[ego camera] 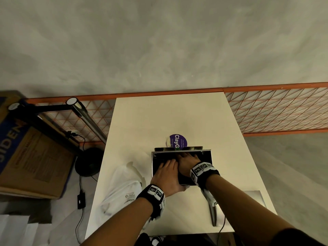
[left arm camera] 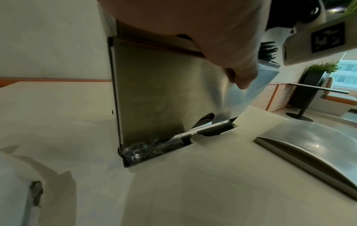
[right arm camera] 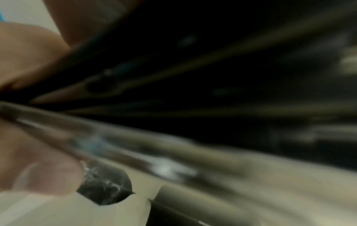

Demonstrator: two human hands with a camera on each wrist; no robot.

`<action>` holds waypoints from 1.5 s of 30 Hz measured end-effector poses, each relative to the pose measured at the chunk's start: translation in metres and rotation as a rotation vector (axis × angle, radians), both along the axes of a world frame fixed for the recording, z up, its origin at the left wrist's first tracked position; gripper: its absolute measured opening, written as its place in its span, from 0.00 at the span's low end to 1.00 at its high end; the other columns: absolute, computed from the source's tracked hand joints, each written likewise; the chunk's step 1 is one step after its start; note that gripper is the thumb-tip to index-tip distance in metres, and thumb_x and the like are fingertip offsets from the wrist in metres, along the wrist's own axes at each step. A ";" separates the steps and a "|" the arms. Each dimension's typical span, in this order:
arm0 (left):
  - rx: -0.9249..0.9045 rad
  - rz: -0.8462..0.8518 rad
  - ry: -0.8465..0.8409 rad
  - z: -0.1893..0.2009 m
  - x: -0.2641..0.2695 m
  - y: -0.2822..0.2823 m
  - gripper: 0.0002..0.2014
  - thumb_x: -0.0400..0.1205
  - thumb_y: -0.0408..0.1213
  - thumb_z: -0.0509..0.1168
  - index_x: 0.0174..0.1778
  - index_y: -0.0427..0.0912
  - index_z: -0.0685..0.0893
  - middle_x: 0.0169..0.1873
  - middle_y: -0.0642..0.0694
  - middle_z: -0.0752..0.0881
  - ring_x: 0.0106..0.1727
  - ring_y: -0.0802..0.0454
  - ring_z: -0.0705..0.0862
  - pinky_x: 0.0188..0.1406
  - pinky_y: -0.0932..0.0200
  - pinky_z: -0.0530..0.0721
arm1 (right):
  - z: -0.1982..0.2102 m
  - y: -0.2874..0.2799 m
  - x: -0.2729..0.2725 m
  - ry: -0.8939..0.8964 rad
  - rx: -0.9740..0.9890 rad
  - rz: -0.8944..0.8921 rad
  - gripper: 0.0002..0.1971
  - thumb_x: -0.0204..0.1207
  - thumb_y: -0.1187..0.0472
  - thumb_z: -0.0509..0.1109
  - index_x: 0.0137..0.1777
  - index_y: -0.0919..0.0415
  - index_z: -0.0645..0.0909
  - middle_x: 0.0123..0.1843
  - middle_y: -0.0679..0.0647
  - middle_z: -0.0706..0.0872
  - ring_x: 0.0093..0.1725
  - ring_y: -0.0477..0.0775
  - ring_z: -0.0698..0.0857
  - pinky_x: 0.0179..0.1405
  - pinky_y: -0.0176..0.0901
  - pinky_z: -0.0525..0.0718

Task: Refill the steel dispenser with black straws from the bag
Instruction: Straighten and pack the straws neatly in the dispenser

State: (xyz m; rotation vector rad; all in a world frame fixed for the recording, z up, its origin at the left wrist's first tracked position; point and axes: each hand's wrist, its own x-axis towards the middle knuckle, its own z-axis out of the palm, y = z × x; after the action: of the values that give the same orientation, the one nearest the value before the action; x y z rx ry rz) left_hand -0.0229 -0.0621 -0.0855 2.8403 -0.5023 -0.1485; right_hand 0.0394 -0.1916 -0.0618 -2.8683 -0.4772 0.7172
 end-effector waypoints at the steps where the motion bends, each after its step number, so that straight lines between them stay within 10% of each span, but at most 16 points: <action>1: 0.002 -0.001 0.000 0.000 0.000 0.000 0.45 0.66 0.75 0.63 0.70 0.45 0.75 0.65 0.50 0.79 0.69 0.49 0.75 0.73 0.49 0.73 | -0.001 0.000 -0.001 -0.010 -0.005 0.006 0.26 0.83 0.51 0.52 0.81 0.52 0.64 0.81 0.57 0.70 0.80 0.59 0.68 0.76 0.62 0.64; 25: 0.034 -0.013 0.007 -0.002 -0.006 -0.001 0.43 0.66 0.73 0.64 0.68 0.43 0.76 0.63 0.49 0.79 0.67 0.47 0.76 0.69 0.47 0.76 | -0.008 -0.004 0.005 0.099 -0.031 0.003 0.30 0.81 0.44 0.50 0.84 0.36 0.50 0.88 0.47 0.53 0.87 0.56 0.51 0.81 0.69 0.49; 38: 0.031 -0.057 -0.107 0.005 0.005 0.003 0.41 0.64 0.74 0.65 0.63 0.46 0.78 0.64 0.49 0.74 0.66 0.45 0.74 0.69 0.44 0.74 | 0.003 -0.003 0.006 0.001 -0.134 -0.014 0.26 0.80 0.44 0.49 0.78 0.45 0.67 0.81 0.51 0.70 0.81 0.63 0.66 0.74 0.80 0.54; 45: 0.049 -0.015 -0.016 0.001 0.007 0.000 0.53 0.62 0.77 0.64 0.77 0.42 0.69 0.75 0.46 0.74 0.78 0.44 0.71 0.85 0.39 0.56 | 0.009 -0.019 0.003 -0.011 -0.061 0.093 0.21 0.81 0.48 0.54 0.72 0.53 0.71 0.74 0.56 0.78 0.72 0.63 0.77 0.71 0.67 0.68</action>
State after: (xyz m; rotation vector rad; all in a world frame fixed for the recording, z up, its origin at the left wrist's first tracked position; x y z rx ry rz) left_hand -0.0158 -0.0617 -0.0845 2.8878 -0.5304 -0.1427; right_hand 0.0425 -0.2102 -0.0533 -2.9248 -0.6032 0.7432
